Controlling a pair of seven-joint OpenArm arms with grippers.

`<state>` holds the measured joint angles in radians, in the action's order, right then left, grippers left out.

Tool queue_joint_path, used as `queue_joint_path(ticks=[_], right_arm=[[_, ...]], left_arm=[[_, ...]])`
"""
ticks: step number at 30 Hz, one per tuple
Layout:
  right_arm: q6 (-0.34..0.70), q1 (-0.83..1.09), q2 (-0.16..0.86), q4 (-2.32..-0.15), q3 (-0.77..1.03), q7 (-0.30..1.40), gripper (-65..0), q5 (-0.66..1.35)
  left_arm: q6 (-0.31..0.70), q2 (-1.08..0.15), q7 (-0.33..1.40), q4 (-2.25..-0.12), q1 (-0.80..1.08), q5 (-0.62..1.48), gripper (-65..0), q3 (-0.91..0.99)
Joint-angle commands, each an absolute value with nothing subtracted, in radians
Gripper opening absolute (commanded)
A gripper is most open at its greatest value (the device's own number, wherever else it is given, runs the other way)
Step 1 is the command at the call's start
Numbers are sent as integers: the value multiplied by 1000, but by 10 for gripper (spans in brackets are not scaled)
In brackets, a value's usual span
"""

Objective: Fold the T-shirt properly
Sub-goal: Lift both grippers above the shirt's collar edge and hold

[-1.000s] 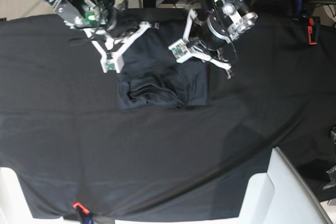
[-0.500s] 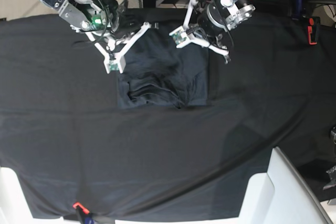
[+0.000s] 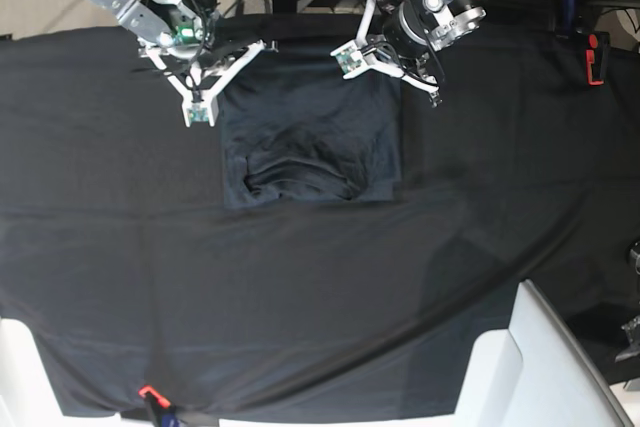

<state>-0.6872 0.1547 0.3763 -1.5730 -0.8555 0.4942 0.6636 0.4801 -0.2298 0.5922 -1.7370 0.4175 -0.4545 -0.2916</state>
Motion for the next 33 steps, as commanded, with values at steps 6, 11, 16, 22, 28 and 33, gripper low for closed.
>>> queue_joint_path(ticks=[6, 11, 16, 22, 28, 33], right_arm=[[-698, 162, 383, -1567, -852, 522, -648, 673], [-698, 179, 390, -1666, -851, 524, -648, 670], [-698, 165, 394, -1796, -851, 631, -648, 670], [-698, 139, 386, -1862, -851, 670, -648, 671], [-698, 97, 357, -1779, -860, 670, -648, 673], [-698, 107, 366, -1793, -862, 673, -648, 670]], left_arm=[[475, -245, 599, -1755, 426, -458, -650, -289], [475, -243, 598, -1805, 438, -458, -650, -289], [475, -245, 601, -1890, 438, -466, -650, -289], [475, -240, 601, -1900, 427, -467, -650, -263], [475, -214, 599, -1837, 366, -460, -650, -219], [475, -216, 593, -1873, 412, -458, -650, -211]])
